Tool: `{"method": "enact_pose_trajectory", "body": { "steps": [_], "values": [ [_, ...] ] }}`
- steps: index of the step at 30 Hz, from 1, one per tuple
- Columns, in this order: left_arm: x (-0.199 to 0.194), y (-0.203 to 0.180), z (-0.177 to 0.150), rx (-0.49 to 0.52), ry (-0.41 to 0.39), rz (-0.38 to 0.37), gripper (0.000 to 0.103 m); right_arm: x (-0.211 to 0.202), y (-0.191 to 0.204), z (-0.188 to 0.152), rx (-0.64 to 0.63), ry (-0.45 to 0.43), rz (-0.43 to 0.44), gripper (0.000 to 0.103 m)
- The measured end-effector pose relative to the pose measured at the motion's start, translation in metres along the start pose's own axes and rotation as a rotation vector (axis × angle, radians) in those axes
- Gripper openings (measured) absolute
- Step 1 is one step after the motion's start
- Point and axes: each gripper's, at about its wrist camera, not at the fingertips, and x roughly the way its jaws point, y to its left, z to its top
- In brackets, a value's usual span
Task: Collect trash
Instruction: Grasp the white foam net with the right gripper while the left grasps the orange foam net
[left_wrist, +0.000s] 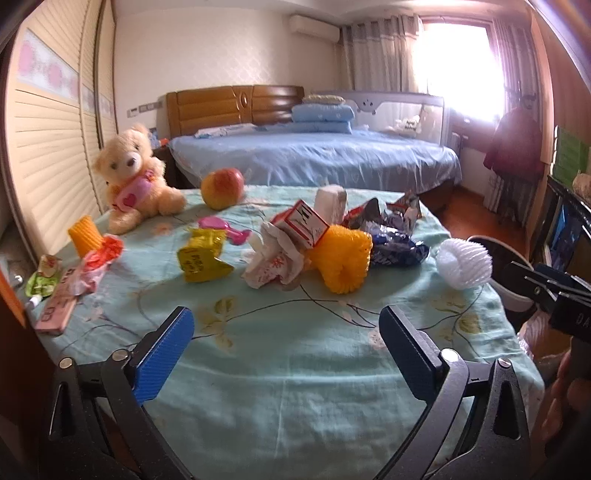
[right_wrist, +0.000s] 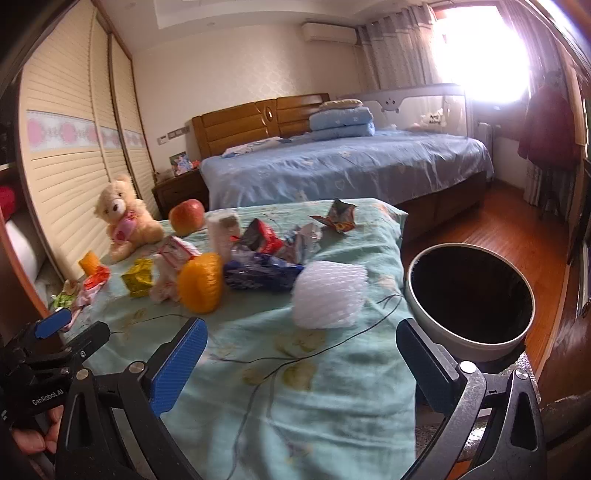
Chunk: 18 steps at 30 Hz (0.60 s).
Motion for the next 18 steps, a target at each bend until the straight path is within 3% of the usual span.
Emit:
{"method": "enact_pose_trajectory", "body": {
  "steps": [4,9,12,16,18],
  "values": [
    [0.03,-0.004,0.005,0.007,0.053,-0.016,0.091,0.019,-0.011,0.004,0.008,0.042,-0.02,0.099],
    [0.058,-0.01,0.015,0.008,0.087,-0.027,0.086,0.043,-0.02,0.01,0.013,0.098,-0.038,0.081],
    [0.075,-0.013,0.021,0.012,0.105,-0.033,0.083,0.055,-0.024,0.012,0.022,0.125,-0.039,0.076],
    [0.096,-0.017,0.026,0.017,0.146,-0.045,0.072,0.066,-0.024,0.015,0.02,0.15,-0.035,0.067],
    [0.106,-0.019,0.026,0.02,0.169,-0.056,0.066,0.071,-0.025,0.016,0.023,0.162,-0.025,0.057]
  ]
}}
